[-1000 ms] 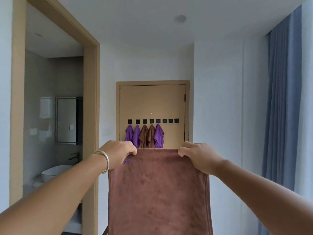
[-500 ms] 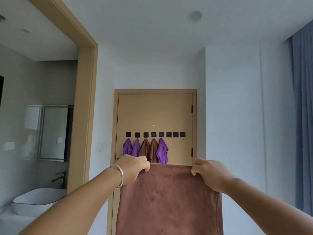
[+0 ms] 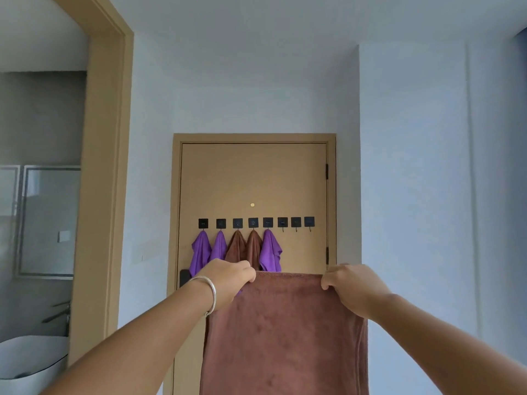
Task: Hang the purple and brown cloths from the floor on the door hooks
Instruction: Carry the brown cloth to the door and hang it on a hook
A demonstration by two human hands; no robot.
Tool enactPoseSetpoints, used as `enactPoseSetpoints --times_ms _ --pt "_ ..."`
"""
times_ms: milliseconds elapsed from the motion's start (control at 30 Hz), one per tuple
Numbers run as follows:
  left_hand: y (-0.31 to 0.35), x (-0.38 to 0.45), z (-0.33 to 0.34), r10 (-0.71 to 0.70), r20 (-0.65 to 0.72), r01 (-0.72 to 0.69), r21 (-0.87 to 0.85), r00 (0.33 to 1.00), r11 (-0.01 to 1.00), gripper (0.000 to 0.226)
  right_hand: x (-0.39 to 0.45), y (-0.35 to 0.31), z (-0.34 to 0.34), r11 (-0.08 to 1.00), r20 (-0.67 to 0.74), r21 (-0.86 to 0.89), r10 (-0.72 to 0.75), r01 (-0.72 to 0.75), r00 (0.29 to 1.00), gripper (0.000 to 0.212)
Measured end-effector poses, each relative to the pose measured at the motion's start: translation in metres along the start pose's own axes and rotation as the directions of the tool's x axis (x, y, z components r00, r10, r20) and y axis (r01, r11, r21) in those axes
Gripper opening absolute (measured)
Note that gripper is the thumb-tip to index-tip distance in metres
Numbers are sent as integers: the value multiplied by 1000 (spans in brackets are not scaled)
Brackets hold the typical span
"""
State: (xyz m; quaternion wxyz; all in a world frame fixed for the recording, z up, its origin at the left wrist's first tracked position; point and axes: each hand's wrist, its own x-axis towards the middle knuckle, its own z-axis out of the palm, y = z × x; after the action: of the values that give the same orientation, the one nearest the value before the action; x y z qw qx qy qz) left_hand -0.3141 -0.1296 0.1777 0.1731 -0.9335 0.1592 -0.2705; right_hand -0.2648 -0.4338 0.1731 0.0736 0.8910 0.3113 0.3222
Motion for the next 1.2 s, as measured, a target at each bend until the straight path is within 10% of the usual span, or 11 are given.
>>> enactPoseSetpoints --times_ms 1200 --pt "-132 478 348 -36 -30 38 63 999 997 65 395 265 386 992 -48 125 -4 10 999 56"
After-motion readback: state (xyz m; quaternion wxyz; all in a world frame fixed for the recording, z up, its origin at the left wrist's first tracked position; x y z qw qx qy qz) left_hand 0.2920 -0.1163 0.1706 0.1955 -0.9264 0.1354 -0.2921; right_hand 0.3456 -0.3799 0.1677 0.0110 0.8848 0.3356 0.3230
